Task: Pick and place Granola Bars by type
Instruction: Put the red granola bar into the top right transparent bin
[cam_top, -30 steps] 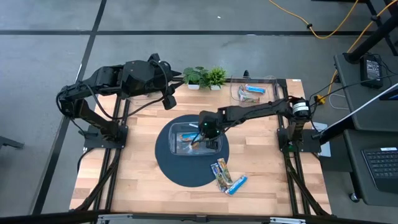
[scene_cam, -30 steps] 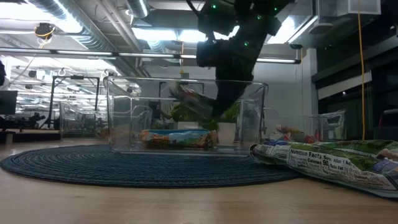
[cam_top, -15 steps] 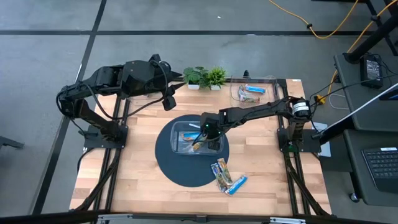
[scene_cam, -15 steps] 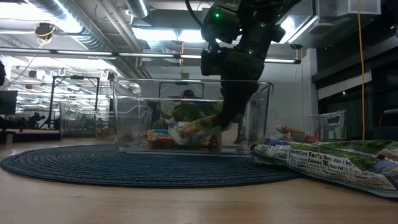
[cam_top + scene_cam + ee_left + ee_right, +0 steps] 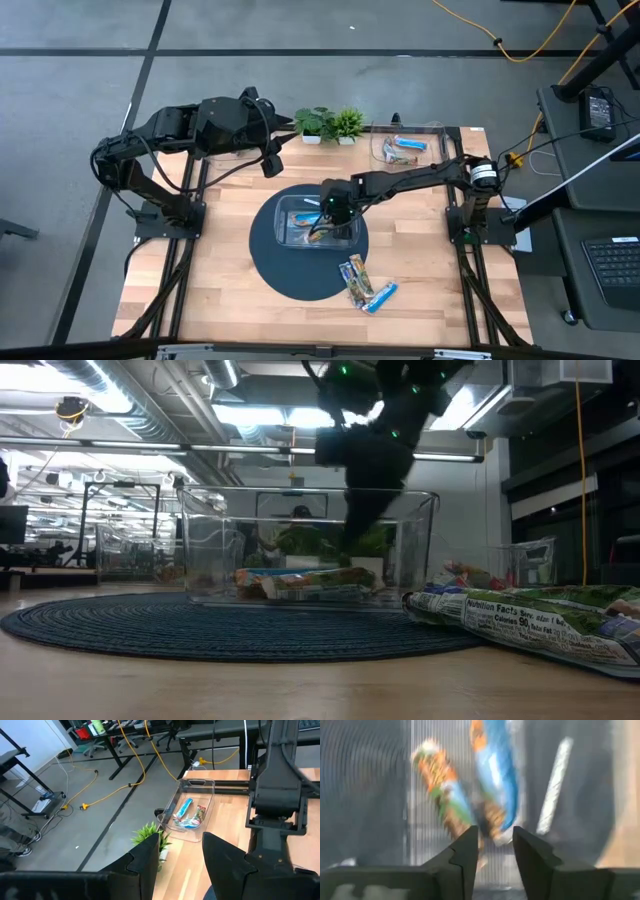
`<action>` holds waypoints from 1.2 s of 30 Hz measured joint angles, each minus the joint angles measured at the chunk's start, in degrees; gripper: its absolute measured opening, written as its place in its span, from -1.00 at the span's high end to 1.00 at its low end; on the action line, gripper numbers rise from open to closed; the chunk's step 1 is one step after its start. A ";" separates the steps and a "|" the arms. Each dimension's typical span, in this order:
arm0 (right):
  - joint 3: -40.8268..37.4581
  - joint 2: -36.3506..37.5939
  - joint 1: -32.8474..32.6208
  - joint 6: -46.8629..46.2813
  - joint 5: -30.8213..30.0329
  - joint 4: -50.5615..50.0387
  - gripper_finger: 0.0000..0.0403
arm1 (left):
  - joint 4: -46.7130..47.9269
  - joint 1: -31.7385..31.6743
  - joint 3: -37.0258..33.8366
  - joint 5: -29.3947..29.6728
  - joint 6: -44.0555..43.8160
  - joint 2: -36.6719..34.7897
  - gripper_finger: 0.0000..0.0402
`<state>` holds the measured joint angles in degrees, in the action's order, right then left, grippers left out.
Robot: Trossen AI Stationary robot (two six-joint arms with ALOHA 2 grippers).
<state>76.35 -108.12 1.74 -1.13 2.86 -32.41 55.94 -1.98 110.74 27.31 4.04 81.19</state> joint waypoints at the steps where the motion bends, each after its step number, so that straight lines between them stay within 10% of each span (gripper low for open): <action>1: 1.31 0.07 0.00 1.14 -1.18 -0.63 0.34 | -0.02 0.00 0.00 0.00 0.26 0.00 0.29; 16: 10.90 13.27 -1.05 5.92 -20.70 -13.89 0.27 | 0.00 0.00 0.00 -0.31 7.02 0.00 0.29; 36: 2.12 26.47 -27.23 -9.31 -14.38 -26.37 0.27 | 0.02 0.00 0.00 -0.39 17.04 0.00 0.29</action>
<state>78.48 -81.64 -25.50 -10.45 -11.53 -58.78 55.96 -1.98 110.74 26.92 21.08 81.19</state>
